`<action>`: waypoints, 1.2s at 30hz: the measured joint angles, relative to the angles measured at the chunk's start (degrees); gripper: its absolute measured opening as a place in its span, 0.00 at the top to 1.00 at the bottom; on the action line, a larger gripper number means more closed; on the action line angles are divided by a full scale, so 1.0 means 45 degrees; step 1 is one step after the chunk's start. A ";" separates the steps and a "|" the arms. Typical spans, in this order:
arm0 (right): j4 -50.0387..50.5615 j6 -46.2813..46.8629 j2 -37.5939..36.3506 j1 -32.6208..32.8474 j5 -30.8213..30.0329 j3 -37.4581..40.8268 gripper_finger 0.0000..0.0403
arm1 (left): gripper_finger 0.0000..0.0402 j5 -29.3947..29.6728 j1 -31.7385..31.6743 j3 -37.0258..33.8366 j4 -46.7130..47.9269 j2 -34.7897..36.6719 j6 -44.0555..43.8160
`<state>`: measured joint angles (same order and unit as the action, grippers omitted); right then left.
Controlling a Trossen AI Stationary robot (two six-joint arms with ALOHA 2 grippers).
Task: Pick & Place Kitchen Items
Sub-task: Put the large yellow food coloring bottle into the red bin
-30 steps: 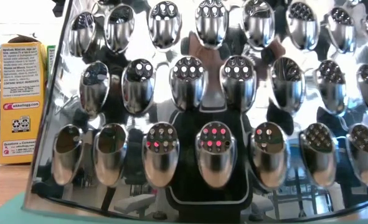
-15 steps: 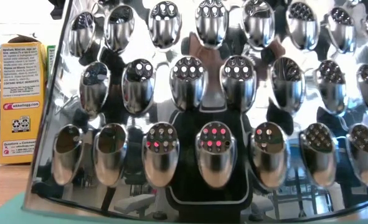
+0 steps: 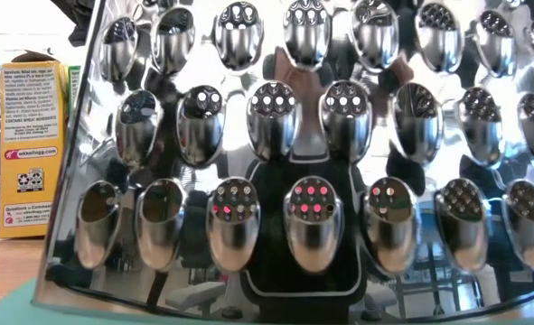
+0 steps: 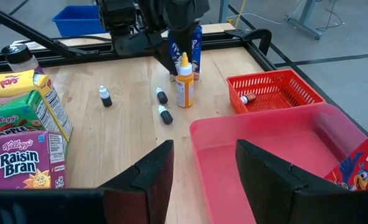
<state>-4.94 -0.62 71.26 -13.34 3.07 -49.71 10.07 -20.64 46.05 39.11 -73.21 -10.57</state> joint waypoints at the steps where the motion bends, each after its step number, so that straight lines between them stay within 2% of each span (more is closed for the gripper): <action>1: -0.0053 0.0000 0.0000 0.0000 0.0000 0.0000 0.59 | 0.55 0.0001 0.0000 -0.0058 0.0002 0.0000 -0.0018; 4: -0.0134 0.0000 0.0000 0.0000 0.0000 0.0000 0.59 | 0.59 0.0044 0.0000 -0.0122 -0.0009 -0.0005 -0.0018; 12: -0.0137 0.0005 0.0000 0.0000 0.0000 0.0000 0.59 | 0.84 -0.0257 0.0000 -0.0121 -0.0744 0.0000 0.0476; 19: -0.0124 0.0005 0.0000 0.0000 0.0004 0.0000 0.59 | 0.99 -0.0353 0.0000 -0.0122 -0.0748 -0.0002 0.0335; 23: -0.0119 0.0092 0.0000 0.0000 0.0001 0.0000 0.59 | 0.94 -0.0369 0.0000 -0.0122 -0.0829 -0.0005 0.0104; 29: -0.0119 0.0087 0.0000 0.0000 0.0004 0.0000 0.59 | 0.81 -0.1464 0.0000 -0.0122 -0.2176 -0.0046 -0.0586; 36: -0.0095 0.0087 0.0000 0.0000 0.0005 0.0000 0.59 | 0.70 -0.2437 0.0000 -0.0113 -0.3770 -0.1412 -0.2390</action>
<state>-5.37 -0.23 71.26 -13.34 3.09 -49.71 -0.90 -20.64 45.54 22.14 -79.56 -21.33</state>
